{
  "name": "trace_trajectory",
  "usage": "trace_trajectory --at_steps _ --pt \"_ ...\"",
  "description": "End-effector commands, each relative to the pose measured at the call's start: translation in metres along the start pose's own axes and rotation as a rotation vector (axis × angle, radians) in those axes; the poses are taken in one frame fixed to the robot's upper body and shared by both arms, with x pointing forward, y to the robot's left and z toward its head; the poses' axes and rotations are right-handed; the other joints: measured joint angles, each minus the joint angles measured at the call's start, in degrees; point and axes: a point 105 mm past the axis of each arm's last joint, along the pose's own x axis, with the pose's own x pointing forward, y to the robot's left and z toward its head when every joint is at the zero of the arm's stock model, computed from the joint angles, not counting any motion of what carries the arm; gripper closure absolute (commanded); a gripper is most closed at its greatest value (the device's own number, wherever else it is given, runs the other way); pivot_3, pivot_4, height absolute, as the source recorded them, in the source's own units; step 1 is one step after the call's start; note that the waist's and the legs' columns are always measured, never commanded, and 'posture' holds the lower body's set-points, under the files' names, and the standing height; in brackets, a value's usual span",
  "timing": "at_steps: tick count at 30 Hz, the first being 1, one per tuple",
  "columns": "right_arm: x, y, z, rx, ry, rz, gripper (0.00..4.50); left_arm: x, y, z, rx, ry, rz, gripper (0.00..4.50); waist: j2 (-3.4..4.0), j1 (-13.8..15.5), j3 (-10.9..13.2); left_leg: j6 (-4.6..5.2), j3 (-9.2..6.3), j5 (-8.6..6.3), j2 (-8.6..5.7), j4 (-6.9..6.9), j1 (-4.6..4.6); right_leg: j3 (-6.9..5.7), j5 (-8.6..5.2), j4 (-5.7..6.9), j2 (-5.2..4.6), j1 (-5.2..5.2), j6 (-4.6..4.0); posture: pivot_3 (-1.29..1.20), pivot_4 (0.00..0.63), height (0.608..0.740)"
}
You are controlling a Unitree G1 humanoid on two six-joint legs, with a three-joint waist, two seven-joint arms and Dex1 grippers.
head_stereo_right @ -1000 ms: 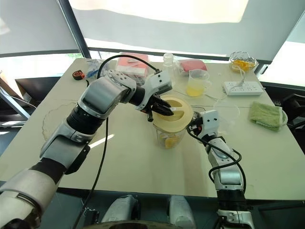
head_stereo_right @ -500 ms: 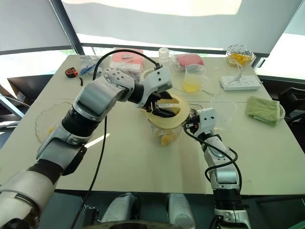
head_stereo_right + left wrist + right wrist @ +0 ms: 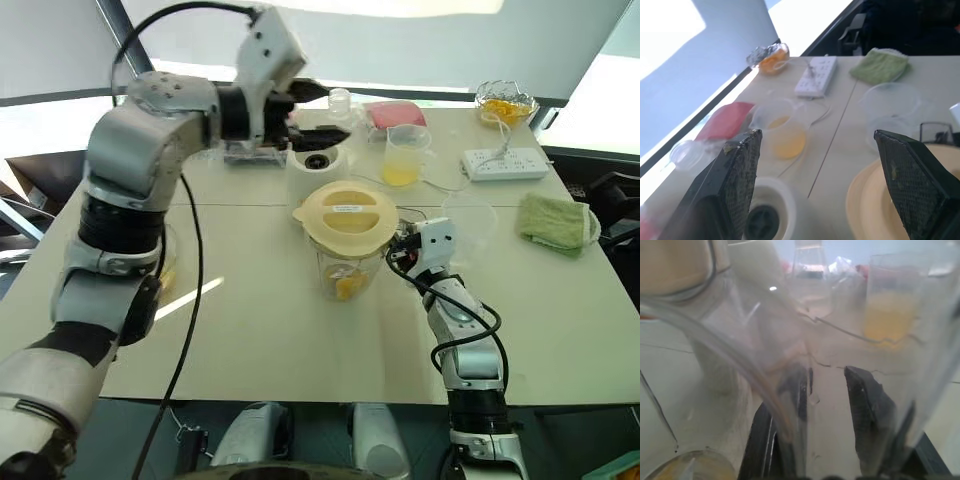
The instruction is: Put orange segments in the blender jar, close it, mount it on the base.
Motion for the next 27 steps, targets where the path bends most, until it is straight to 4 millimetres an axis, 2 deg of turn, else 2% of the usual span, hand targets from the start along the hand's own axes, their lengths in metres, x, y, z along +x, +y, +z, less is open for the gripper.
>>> trace_trajectory --at_steps 1,3,6,12,16,17,21,25,27 --pt "-0.007 -0.02 0.063 -0.002 -0.154 -0.069 3.37 -0.039 -0.02 -0.018 0.029 0.016 -0.118 0.76 0.07 0.1 0.2 -0.06 0.02 0.04 0.01 -0.02 -0.17 0.01 0.01 0.13 -0.03 -0.27 0.0 0.0 0.15 0.74" --pt "-0.01 -0.025 0.087 -0.001 -0.192 -0.076 3.37 -0.055 -0.021 -0.034 0.048 0.073 -0.112 0.76 -0.05 0.3 0.5 -0.48 0.0 0.28 0.02 -0.02 -0.51 -0.02 0.01 0.29 -0.09 -0.64 -0.01 0.0 0.15 0.74" --pt "-0.013 -0.031 0.126 -0.003 -0.247 -0.082 3.37 -0.072 -0.021 -0.043 -0.002 0.082 -0.08 0.76 -0.21 1.1 0.8 -1.19 -0.1 0.69 -0.11 0.0 -1.26 -0.08 0.03 0.53 -0.27 -1.41 0.0 0.0 0.15 0.74" --pt "-0.008 -0.044 0.198 -0.004 -0.332 -0.106 3.37 -0.084 -0.037 -0.07 -0.061 0.11 -0.017 0.76 -0.22 1.6 0.9 -1.18 -0.08 0.69 -0.12 0.05 -1.06 -0.11 0.05 0.5 -0.23 -1.17 -0.03 0.0 0.15 0.74" --pt "0.009 -0.044 0.242 -0.02 -0.381 -0.109 3.37 -0.086 -0.047 -0.073 -0.099 0.1 0.004 0.76 -0.47 1.5 1.1 -1.16 -0.09 0.7 -0.1 0.07 -1.08 -0.13 0.1 0.51 -0.19 -1.19 -0.11 0.0 0.15 0.74" --pt "0.011 -0.044 0.247 -0.026 -0.384 -0.107 3.37 -0.085 -0.049 -0.073 -0.104 0.098 0.007 0.76 -0.47 1.5 1.1 -1.16 -0.08 0.7 -0.1 0.07 -1.08 -0.13 0.11 0.51 -0.19 -1.19 -0.12 0.0 0.15 0.74" --pt "0.046 -0.03 0.264 -0.033 -0.39 -0.056 3.37 -0.089 -0.05 -0.076 -0.121 0.106 0.027 0.76 -0.46 1.0 1.1 -1.16 -0.02 0.7 -0.07 0.07 -1.02 -0.11 0.13 0.52 -0.15 -1.18 -0.12 0.0 0.15 0.74" --pt "0.093 -0.015 0.247 -0.019 -0.315 0.004 3.37 -0.097 -0.041 -0.078 -0.111 0.127 0.073 0.76 -0.48 0.0 1.2 -1.16 -0.03 0.71 -0.08 0.06 -1.03 -0.12 0.13 0.63 -0.14 -1.21 -0.12 0.0 0.15 0.74" --pt "0.109 -0.008 0.242 -0.017 -0.299 0.02 3.37 -0.102 -0.036 -0.079 -0.114 0.133 0.107 0.76 -0.48 -0.5 1.2 -1.16 0.02 0.71 -0.07 0.06 -1.01 -0.08 0.15 0.7 -0.15 -1.25 -0.13 0.0 0.15 0.74"
